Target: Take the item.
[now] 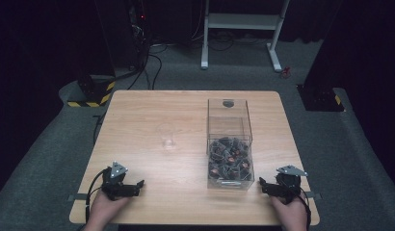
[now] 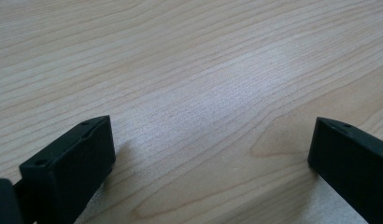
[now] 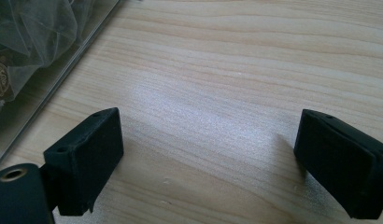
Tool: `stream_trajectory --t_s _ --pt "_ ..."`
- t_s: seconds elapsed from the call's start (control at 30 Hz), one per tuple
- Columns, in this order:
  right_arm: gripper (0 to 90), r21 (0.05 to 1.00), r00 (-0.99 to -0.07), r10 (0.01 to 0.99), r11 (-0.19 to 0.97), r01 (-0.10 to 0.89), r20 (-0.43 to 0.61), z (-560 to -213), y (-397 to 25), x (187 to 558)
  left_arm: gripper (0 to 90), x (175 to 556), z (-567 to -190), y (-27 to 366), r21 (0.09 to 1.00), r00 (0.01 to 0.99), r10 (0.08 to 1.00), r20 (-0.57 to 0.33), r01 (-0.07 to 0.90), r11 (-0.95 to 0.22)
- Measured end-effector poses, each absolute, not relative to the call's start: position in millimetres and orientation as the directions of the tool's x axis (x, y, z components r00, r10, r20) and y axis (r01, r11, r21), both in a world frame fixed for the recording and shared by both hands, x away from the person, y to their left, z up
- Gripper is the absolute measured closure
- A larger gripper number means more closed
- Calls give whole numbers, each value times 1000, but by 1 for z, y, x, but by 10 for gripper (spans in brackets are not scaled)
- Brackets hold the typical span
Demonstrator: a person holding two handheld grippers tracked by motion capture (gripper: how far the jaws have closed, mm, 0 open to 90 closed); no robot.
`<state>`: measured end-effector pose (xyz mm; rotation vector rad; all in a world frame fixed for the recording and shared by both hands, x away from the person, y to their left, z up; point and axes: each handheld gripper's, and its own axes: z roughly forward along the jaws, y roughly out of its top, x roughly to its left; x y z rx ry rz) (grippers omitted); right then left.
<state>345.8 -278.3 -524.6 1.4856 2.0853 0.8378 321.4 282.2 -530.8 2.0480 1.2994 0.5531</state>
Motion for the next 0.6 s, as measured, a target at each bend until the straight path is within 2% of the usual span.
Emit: stream_trajectory --t_s 0.6 --pt "81 697 -320 947 236 677 -9 -525 -278 346 10 322 -530 282 705 423 906 7 641 -305"
